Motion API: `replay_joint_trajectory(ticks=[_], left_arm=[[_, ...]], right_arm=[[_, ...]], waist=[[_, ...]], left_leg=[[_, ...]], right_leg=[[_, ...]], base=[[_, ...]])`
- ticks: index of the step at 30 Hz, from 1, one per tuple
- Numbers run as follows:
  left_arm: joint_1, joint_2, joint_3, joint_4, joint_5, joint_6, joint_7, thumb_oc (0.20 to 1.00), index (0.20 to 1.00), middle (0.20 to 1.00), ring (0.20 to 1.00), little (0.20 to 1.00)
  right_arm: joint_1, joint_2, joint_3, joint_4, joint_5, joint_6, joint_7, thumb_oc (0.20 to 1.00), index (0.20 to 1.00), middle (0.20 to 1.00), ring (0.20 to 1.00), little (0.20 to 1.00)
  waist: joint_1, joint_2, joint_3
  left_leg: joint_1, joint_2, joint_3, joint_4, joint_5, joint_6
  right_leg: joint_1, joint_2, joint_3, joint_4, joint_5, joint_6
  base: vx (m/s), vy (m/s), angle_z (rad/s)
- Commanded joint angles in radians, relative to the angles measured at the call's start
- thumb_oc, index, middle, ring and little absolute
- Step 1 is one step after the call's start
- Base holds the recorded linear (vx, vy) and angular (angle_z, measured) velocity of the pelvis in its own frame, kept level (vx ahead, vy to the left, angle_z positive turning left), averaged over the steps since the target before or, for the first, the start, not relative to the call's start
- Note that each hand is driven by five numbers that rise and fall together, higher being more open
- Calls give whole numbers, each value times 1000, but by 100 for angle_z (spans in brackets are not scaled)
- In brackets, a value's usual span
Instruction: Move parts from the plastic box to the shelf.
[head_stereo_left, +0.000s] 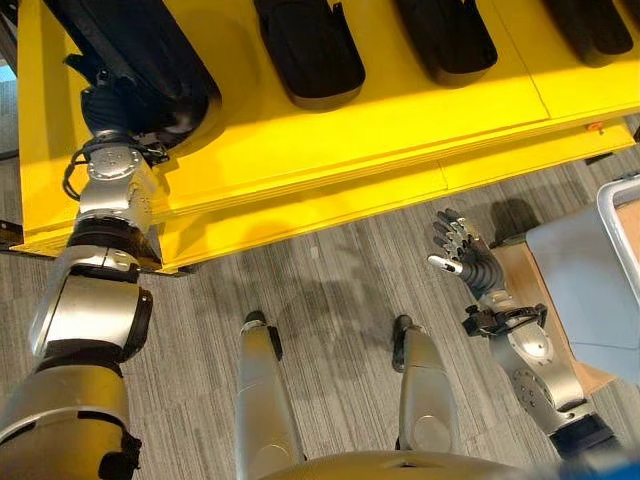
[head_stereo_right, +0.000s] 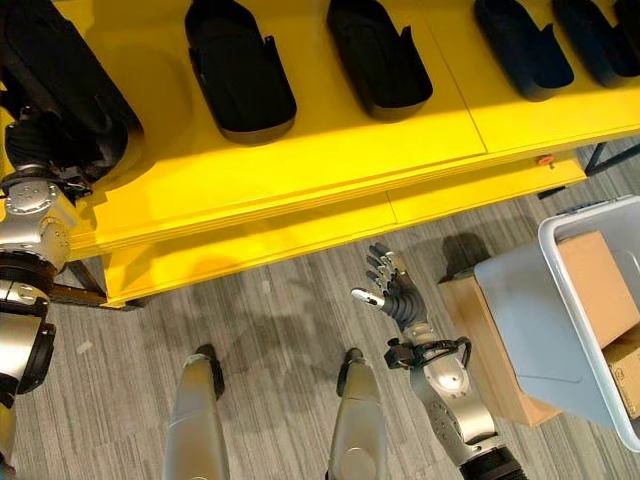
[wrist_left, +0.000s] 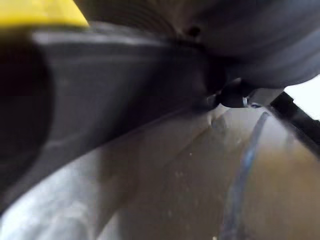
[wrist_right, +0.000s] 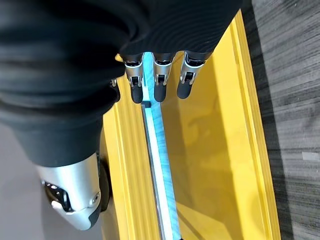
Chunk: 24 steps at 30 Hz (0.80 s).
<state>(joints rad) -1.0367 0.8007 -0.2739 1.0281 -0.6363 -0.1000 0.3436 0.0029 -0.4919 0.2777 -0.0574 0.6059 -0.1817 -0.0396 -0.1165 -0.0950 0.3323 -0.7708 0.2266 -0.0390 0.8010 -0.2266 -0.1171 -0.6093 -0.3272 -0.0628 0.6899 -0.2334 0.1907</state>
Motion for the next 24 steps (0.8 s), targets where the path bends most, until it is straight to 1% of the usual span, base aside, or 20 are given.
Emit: replay_joint_trajectory(ticks=[1,3,8,9,14,15,16,24], left_arm=[[-43,67,-24,66,124,-11,-39,200,200,200,200,200],[-55,82,-44,88,169,1,-52,200,200,200,200,200],[-81,113,-73,111,230,18,-71,200,200,200,200,200],[-87,133,-79,117,248,22,-74,200,200,200,200,200],[-86,169,-70,122,239,19,-78,200,200,200,200,200],[-84,174,-65,123,234,17,-80,200,200,200,200,200],[-76,183,-57,117,224,18,-80,200,200,200,200,200],[-78,199,-60,121,230,20,-85,200,200,200,200,200]], right_arm=[[44,-28,-41,-57,15,-36,30,1000,1000,1000,1000,1000],[46,-30,-46,-59,18,-36,38,1000,1000,1000,1000,1000],[51,-31,-55,-60,21,-36,55,1000,1000,1000,1000,1000],[56,-30,-56,-57,20,-36,60,1000,1000,1000,1000,1000],[64,-29,-66,-53,19,-32,70,1000,1000,1000,1000,1000],[65,-28,-69,-55,20,-33,70,1000,1000,1000,1000,1000],[71,-29,-75,-59,19,-32,72,1000,1000,1000,1000,1000],[76,-31,-86,-60,21,-33,77,1000,1000,1000,1000,1000]], waist=[[18,19,-90],[16,21,-91],[18,25,-93],[21,27,-96],[28,28,-103],[27,28,-103],[29,30,-109],[31,29,-113]], left_leg=[[-13,28,-54,-12,60,6],[-21,30,-53,-7,60,7],[-34,32,-55,-4,61,10],[-25,37,-56,7,29,4],[-37,33,-57,10,28,6],[-50,30,-53,-3,60,13],[-48,34,-55,15,26,7],[-58,30,-55,25,19,8]], right_leg=[[-60,10,32,35,84,-46],[-70,9,35,41,85,-45],[-84,9,37,43,87,-44],[-79,12,41,56,61,-35],[-89,10,42,55,63,-31],[-100,8,40,40,90,-38],[-96,8,45,58,61,-31],[-105,6,47,66,57,-31]], base=[[0,0,0],[0,0,0],[16,-2,0],[85,-10,0],[2,3,0],[0,0,0],[0,0,0],[13,2,1]])
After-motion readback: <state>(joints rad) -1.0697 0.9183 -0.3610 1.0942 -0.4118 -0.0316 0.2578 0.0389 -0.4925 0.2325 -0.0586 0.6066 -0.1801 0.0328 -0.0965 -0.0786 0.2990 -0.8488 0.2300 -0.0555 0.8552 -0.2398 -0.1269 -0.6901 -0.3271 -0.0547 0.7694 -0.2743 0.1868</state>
